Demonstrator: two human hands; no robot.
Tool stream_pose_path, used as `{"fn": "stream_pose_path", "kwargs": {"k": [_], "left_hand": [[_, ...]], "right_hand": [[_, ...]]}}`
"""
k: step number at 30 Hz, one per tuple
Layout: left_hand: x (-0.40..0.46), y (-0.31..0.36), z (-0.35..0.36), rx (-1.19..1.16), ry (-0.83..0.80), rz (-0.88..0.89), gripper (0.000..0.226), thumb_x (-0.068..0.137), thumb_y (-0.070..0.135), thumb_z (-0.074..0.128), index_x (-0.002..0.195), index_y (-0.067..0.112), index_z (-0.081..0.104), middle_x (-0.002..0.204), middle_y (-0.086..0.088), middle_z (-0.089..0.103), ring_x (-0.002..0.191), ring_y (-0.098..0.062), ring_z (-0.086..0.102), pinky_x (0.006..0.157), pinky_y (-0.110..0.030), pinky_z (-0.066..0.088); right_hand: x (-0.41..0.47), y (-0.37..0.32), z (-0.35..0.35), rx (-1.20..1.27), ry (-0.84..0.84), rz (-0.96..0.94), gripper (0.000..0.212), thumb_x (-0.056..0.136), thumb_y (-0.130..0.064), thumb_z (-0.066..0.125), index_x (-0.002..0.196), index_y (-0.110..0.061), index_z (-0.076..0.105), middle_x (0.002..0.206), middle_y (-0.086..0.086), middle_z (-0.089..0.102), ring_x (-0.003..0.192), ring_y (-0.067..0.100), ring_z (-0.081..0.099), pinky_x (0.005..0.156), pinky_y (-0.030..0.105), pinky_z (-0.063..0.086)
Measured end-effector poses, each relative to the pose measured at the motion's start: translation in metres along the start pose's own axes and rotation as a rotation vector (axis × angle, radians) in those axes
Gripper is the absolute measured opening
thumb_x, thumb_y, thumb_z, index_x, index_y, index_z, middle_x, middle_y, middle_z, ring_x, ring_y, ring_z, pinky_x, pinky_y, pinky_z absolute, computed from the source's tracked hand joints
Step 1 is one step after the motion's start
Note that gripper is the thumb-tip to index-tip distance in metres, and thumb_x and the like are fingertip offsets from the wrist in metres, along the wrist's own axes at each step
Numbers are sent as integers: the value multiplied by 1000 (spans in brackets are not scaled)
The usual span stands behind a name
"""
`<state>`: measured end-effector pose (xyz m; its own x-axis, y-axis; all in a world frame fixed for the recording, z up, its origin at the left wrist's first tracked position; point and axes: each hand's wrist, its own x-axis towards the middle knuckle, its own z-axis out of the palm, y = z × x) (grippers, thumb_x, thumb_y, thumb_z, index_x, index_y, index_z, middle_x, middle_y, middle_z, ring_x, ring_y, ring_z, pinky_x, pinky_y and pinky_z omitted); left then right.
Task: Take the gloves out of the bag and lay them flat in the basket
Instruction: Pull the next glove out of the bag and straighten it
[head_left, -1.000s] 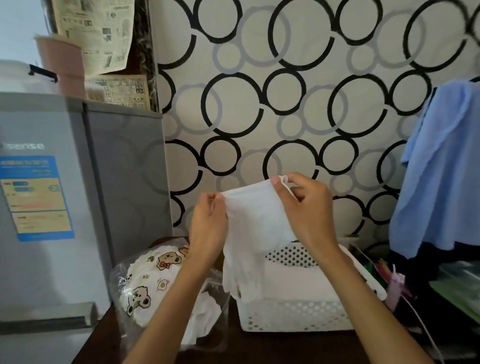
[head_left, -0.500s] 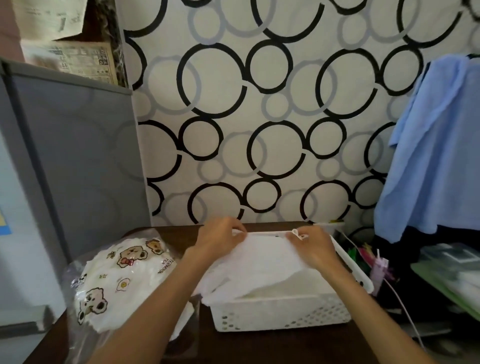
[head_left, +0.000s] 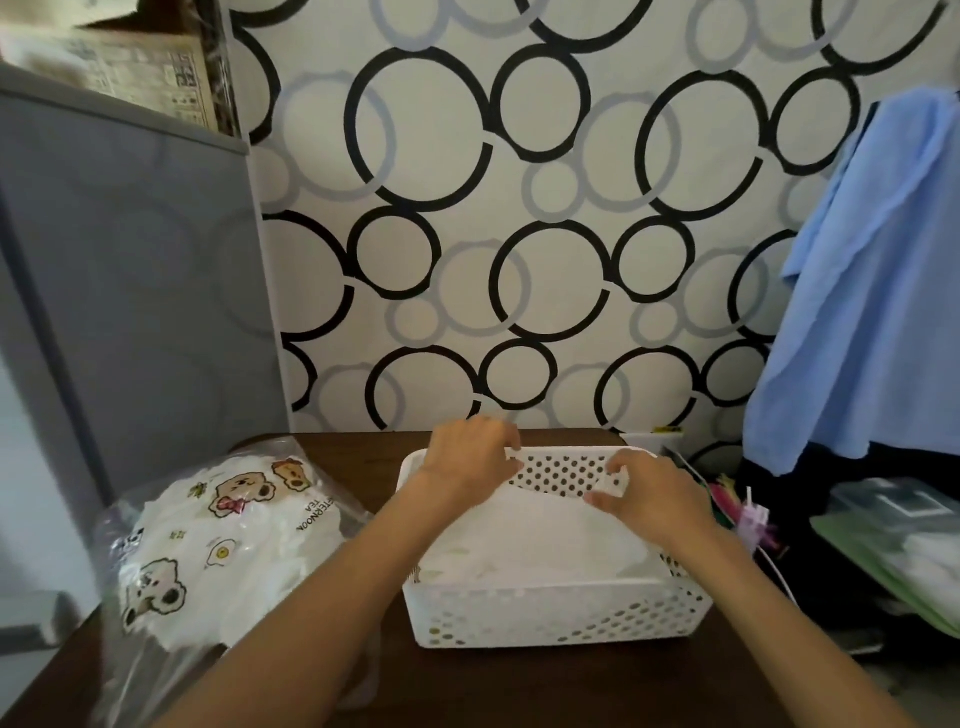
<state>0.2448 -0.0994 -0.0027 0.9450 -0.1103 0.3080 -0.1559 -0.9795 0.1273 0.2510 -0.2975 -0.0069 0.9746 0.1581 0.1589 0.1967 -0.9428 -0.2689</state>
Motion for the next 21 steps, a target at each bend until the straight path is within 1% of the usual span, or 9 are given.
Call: {"fn": "stream_pose_path", "kwargs": {"k": [2,4,6,8,10,12,16,19,21], "left_hand": [[-15,-9,-7,-140,-178,32,40,92,48,55,127,30,56,128,9,59,115,-12,55,92,-30,44],[-32,-15,-10,-209,-454,22,63,86,58,56,142,37,37,149,12,39,134,-13,38,109,-36,32],[-43,-17,-7,-51,-624,21,85,83,62,57,151,38,12,159,13,12,146,-15,16,117,-43,17],[-45,-16,-2,96,-668,52,95,86,56,59,152,35,-5,161,11,-6,148,-15,2,120,-44,11],[-47,-12,1,162,-711,57,95,90,47,58,151,31,-13,160,8,-15,148,-16,-3,120,-44,9],[-51,-10,4,231,-781,43,88,95,41,52,150,29,-15,159,6,-17,148,-19,-3,119,-45,8],[-55,-10,9,329,-848,31,81,98,42,45,151,29,-14,160,3,-16,148,-23,0,119,-47,10],[-52,-4,-2,235,-840,-13,80,95,46,49,153,28,-4,161,3,-5,148,-24,5,119,-48,12],[-55,-3,-22,73,-754,-37,79,90,57,50,153,29,10,161,4,10,147,-21,12,119,-47,14]], "right_hand": [[-9,1,-14,-72,29,-38,52,86,-47,63,129,-25,45,123,0,57,110,20,56,81,31,45],[-12,1,-20,17,52,-119,49,84,-39,68,127,-25,49,111,-3,60,97,16,58,71,26,43],[-12,-6,-17,96,-169,-223,54,79,-39,73,128,-29,51,109,-6,57,93,10,54,75,24,42],[-8,-12,-2,-47,-481,-235,67,81,-47,69,139,-34,39,132,-3,44,117,17,47,97,31,40],[-1,-11,13,-239,-623,-202,74,85,-52,61,146,-34,24,148,5,25,134,28,32,109,41,31],[4,-6,21,-259,-643,-168,79,85,-51,60,148,-34,16,150,10,16,138,33,23,111,47,29],[7,-7,31,-267,-676,-157,81,87,-43,61,149,-35,9,152,11,10,140,35,15,112,51,25],[5,-12,27,-278,-691,-168,78,88,-42,61,149,-36,12,152,11,14,140,34,18,112,49,26],[1,-14,15,-251,-676,-184,76,86,-47,62,148,-34,19,151,7,21,138,30,26,111,42,27]]}}
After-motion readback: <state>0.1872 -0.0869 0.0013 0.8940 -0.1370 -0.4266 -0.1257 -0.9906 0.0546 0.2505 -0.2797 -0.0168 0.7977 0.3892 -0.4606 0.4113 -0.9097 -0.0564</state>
